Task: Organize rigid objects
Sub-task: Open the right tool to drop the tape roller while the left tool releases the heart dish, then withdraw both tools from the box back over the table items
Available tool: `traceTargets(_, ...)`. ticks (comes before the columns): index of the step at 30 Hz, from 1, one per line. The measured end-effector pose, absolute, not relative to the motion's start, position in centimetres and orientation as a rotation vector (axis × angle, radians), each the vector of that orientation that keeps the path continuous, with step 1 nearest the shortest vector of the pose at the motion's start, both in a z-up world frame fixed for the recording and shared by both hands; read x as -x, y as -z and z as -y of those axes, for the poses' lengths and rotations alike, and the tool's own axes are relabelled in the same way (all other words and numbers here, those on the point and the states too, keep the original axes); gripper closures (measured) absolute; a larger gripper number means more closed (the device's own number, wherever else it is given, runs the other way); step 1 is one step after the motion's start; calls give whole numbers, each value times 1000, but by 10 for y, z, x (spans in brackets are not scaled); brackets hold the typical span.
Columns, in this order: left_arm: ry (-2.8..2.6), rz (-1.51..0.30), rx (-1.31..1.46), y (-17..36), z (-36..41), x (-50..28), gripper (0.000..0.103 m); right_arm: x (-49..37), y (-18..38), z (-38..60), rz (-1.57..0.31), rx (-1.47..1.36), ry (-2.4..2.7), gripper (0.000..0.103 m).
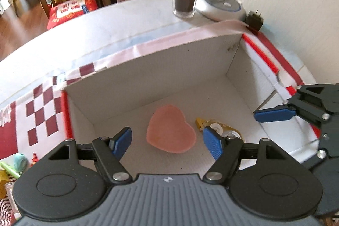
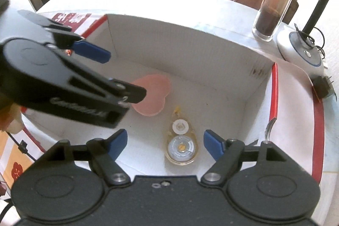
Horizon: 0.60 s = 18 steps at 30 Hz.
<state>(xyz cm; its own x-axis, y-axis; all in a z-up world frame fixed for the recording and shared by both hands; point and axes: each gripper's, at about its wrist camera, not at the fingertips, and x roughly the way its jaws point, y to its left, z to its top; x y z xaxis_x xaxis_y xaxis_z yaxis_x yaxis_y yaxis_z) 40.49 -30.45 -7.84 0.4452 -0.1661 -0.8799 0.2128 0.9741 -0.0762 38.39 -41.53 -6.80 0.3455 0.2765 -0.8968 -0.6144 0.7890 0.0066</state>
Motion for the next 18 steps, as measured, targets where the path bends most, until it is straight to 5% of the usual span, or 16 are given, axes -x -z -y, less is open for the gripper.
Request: traceTargets(18,291,-915,-19,21,243,-322,29,-330,30,388,-939,239,-452,16)
